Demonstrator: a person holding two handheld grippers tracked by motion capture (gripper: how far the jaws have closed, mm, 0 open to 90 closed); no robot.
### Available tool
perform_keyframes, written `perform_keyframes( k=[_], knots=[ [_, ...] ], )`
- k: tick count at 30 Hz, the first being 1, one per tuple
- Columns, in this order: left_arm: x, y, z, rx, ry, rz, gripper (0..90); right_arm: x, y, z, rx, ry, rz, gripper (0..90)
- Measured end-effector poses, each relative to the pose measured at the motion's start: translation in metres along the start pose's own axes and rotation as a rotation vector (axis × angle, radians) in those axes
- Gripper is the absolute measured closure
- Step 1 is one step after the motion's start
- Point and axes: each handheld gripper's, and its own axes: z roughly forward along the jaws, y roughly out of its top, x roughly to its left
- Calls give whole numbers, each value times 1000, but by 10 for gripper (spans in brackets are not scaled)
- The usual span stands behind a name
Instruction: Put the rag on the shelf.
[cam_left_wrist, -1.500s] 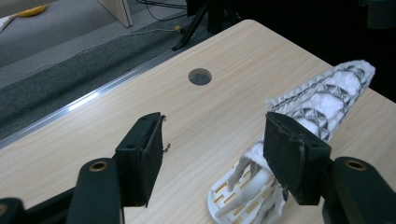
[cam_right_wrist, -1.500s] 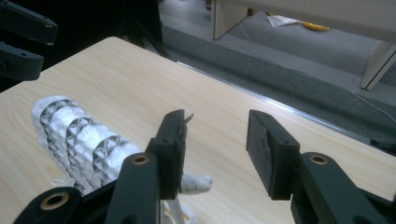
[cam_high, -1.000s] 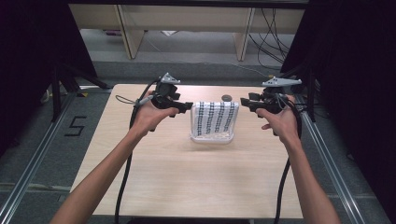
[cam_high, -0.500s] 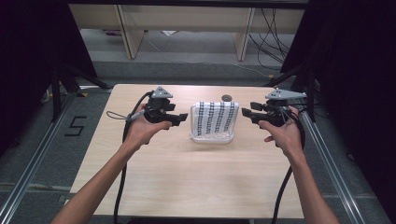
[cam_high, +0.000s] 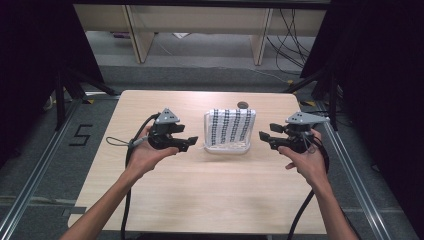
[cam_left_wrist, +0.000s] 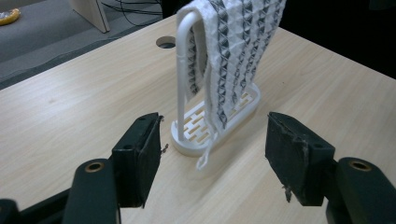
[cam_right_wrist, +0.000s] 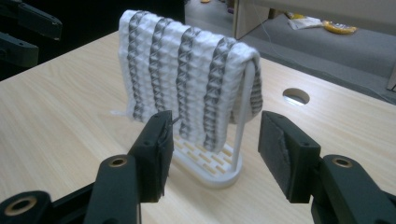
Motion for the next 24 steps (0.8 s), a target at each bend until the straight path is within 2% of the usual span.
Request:
perform_keyframes(
  k=[1,4,7,8,9,10,12,13,14,16,18,22,23,24],
  knots=[
    [-4,-5,-2,-19,-12,-11,356,0,-2,-1,2,13,-1,449],
    [-7,-11,-6,-9,-16,9,355,4,-7,-3,2,9,5,436],
    [-9,-16,-7,-15,-21,3,354,6,-11,-4,13,17,5,436],
    [-9,-21,-9,-5,-32,14,354,8,-14,-6,15,20,6,437],
    [-10,-23,-10,-5,-25,15,354,9,-16,-5,8,27,-2,436],
    [-11,-26,-11,-9,-24,7,354,10,-17,-6,9,23,-13,436],
    [-11,-30,-12,-22,-32,-13,354,15,-21,-6,12,34,3,436],
    [-11,-30,-12,-22,-32,-13,354,15,-22,-6,5,33,-22,436],
    [-10,-34,-15,-6,-21,-3,353,17,-24,-7,7,39,-14,436],
    [-11,-39,-14,-26,-21,-26,353,21,-27,-9,23,43,-3,437],
    [-11,-44,-14,-32,-29,-29,353,22,-31,-8,29,44,-10,438],
    [-13,-51,-15,-21,-25,-28,354,24,-38,-8,37,42,-1,438],
    [-12,-55,-18,11,-27,-4,353,23,-42,-7,37,40,-21,436],
    [-14,-57,-17,-1,-28,-22,354,25,-44,-7,46,35,-3,436]
  ],
)
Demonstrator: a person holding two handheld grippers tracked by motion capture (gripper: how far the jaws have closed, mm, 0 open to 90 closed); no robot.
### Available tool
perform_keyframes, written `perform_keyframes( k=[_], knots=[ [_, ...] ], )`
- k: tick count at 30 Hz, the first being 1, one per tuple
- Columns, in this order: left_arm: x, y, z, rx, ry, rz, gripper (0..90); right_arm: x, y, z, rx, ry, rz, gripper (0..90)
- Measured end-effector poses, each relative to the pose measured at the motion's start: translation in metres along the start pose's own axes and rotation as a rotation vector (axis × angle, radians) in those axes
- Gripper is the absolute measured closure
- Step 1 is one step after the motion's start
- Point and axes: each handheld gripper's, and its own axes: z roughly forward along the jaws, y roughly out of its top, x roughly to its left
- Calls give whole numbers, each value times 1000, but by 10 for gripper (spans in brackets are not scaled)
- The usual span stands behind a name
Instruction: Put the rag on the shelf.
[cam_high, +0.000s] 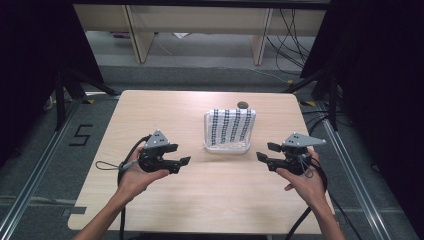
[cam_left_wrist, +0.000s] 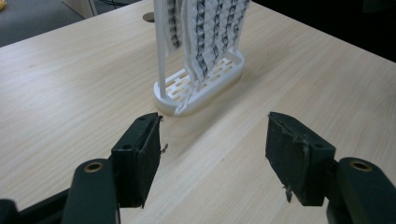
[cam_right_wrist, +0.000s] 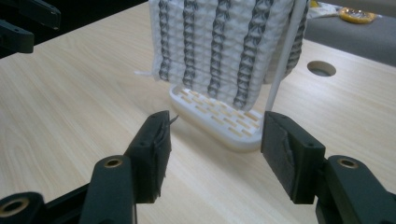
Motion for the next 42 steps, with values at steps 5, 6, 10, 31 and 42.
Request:
perform_keyframes(
  k=[5,6,10,31,42],
  knots=[
    [-3,-10,0,-11,-7,3,352,4,-9,2,13,2,7,431],
    [-3,-11,0,6,-10,4,349,3,-11,4,5,10,-14,429],
    [-4,-17,-1,0,-14,7,344,9,-18,5,30,21,3,423],
    [-6,-45,-2,43,-17,25,244,16,-42,10,63,19,51,254],
    [-11,-65,-5,66,-22,18,244,26,-58,12,78,39,46,253]
  ],
)
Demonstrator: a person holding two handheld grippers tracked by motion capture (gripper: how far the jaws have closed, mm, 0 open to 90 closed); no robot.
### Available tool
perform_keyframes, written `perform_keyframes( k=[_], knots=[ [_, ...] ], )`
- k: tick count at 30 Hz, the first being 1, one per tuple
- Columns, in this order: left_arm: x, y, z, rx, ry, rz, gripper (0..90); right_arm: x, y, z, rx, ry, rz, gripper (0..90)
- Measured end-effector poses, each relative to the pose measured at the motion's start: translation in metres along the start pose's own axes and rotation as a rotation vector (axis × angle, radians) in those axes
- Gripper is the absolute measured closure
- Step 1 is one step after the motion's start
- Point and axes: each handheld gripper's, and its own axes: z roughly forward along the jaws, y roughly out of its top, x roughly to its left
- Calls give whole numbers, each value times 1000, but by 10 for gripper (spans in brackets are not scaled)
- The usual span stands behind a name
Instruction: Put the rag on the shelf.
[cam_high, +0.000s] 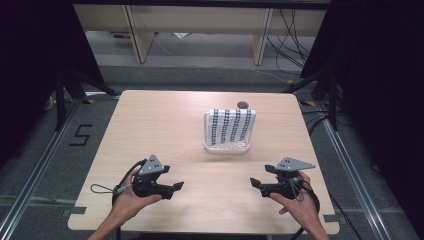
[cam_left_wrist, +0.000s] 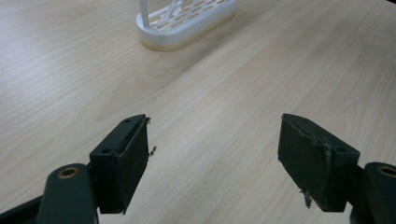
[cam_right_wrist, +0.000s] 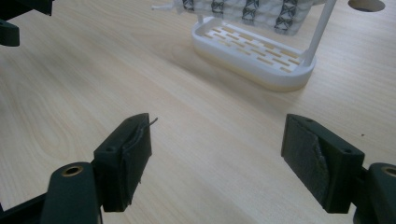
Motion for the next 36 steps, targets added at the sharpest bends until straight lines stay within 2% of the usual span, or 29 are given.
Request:
perform_keyframes(
  k=[2,3,4,5,8,9,10,11,15,16,17,19,21,22,24,27,28,29,30,31,34,35,36],
  knots=[
    [-2,-3,0,1,1,-4,244,2,-2,0,14,-4,17,253],
    [-2,-6,-2,14,12,23,244,3,-5,0,21,7,12,254],
    [-4,-7,-1,6,-2,-3,244,3,-7,1,21,0,12,254],
    [-4,-8,-3,22,-2,16,244,3,-8,1,31,7,14,254],
    [-6,-13,-3,22,5,16,244,5,-14,2,39,13,18,254],
    [-6,-13,-3,22,5,16,244,4,-16,1,41,0,4,254],
    [-7,-16,-3,35,9,27,245,5,-19,2,45,-1,3,254],
    [-7,-16,-3,35,9,27,245,7,-21,2,55,-1,15,254],
    [-11,-22,-3,36,2,20,246,9,-26,1,60,-7,-2,256],
    [-11,-24,-4,37,5,22,246,11,-28,0,73,-10,24,256],
    [-11,-27,-6,43,24,44,247,11,-30,-1,68,-9,3,256],
    [-12,-29,-6,35,23,40,247,11,-32,-1,60,-14,-3,256],
    [-12,-33,-7,50,41,43,247,12,-33,-1,73,-7,1,256],
    [-12,-36,-7,47,33,33,248,14,-35,-1,74,-12,17,256],
    [-13,-40,-7,47,40,20,249,13,-36,0,71,-2,-3,255],
    [-14,-44,-8,65,46,40,251,15,-39,-1,90,-21,-11,249],
    [-15,-45,-8,63,51,40,252,16,-40,-1,98,-17,14,242],
    [-15,-48,-7,83,54,55,252,14,-40,-1,105,-24,-6,233],
    [-15,-48,-7,83,54,55,252,13,-41,0,93,-24,-13,235],
    [-16,-49,-6,82,47,46,252,12,-41,-1,101,-27,-10,235],
    [-15,-49,-5,92,50,51,251,12,-42,-1,100,-27,6,234],
    [-15,-50,-4,91,48,49,251,10,-42,-1,90,-12,2,234],
    [-15,-50,-4,93,48,45,251,10,-42,-2,93,-29,-2,234]
  ],
)
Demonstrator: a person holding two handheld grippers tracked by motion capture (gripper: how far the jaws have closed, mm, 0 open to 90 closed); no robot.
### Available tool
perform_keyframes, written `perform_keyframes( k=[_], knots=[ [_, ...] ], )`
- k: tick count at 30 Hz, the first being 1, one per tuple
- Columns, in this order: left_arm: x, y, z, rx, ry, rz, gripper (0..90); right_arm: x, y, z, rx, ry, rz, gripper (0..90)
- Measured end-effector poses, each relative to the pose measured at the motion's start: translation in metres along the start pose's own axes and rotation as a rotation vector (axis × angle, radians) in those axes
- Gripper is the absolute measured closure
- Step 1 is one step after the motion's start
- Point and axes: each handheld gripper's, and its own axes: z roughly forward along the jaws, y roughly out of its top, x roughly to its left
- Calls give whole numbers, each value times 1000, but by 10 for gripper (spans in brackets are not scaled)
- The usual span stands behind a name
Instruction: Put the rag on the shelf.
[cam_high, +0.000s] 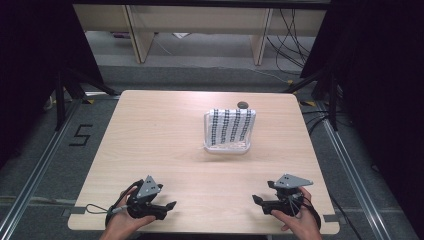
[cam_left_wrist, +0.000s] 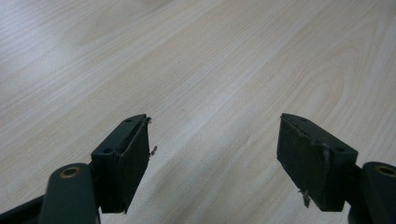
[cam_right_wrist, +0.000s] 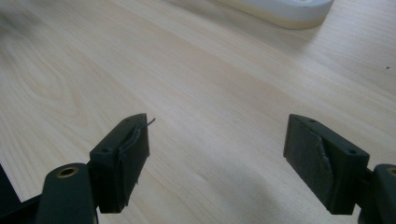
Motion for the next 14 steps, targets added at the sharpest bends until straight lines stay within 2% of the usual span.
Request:
perform_keyframes(
  k=[4,5,7,8,10,12,14],
  knots=[
    [2,0,0,8,-2,11,251,-2,0,1,0,7,-19,233],
    [2,-1,1,4,2,1,251,-1,-1,1,2,0,5,233],
    [2,-1,1,7,3,8,251,-1,-1,1,6,2,2,233],
    [1,-1,1,14,3,-14,251,-2,-1,1,2,-3,-6,231],
    [1,-1,1,14,2,-14,251,-2,-1,1,7,1,1,231],
    [2,-1,1,9,0,3,250,-3,-2,2,9,-2,11,223],
    [1,-1,1,9,-1,-10,250,-5,-2,2,8,-5,4,219]
  ],
)
